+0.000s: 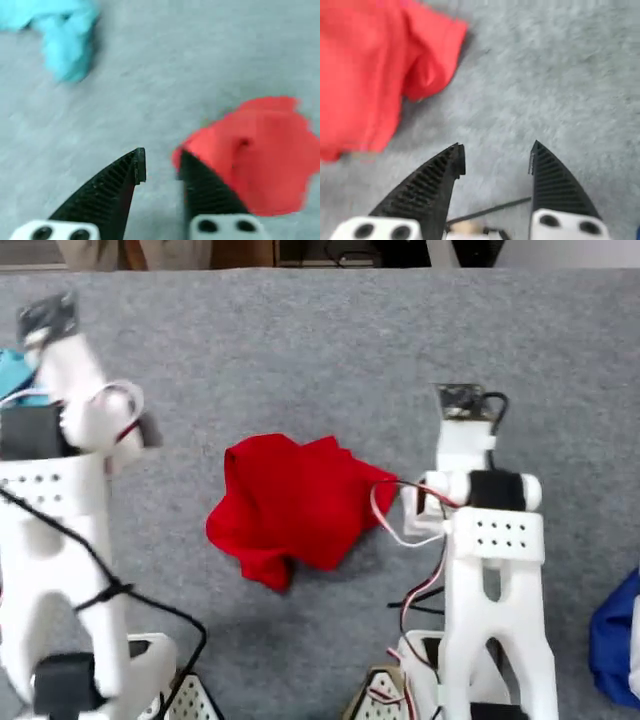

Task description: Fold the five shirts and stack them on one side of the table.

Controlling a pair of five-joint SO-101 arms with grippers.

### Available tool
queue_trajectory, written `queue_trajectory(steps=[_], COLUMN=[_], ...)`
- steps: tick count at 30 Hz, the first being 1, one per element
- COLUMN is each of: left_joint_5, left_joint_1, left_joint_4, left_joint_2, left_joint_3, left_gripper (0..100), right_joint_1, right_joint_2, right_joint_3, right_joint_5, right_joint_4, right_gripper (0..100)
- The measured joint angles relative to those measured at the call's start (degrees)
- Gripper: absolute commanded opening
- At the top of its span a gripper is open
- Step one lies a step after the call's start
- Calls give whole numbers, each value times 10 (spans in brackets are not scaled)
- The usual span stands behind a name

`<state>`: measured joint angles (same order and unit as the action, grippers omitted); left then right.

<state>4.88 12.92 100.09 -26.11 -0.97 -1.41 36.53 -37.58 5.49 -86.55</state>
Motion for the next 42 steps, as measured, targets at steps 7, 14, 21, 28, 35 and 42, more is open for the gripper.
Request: queue_trajectory(steps=[7, 14, 21, 28, 35, 42], left_joint_5=[-103, -146, -146, -146, -146, -146], left_joint_1=[110, 164, 174, 174, 174, 174], left_joint_4=[0, -6, -6, -6, -6, -6], left_joint_2=[-218, -543, -747, -761, -761, -761], left_joint_3=[-244, -375, -386, -387, -387, -387], left_gripper=[19, 20, 20, 20, 20, 20], right_joint_1=[-149, -286, -334, -335, -319, -287], right_joint_2=[0, -56, -259, -485, -564, -550], right_joint_3=[142, 178, 220, 316, 422, 576], right_joint_5=[3, 86, 140, 143, 143, 143], right_joint_4=[-124, -107, -43, -26, -60, -135], right_gripper=[228, 228, 224, 122, 5, 6])
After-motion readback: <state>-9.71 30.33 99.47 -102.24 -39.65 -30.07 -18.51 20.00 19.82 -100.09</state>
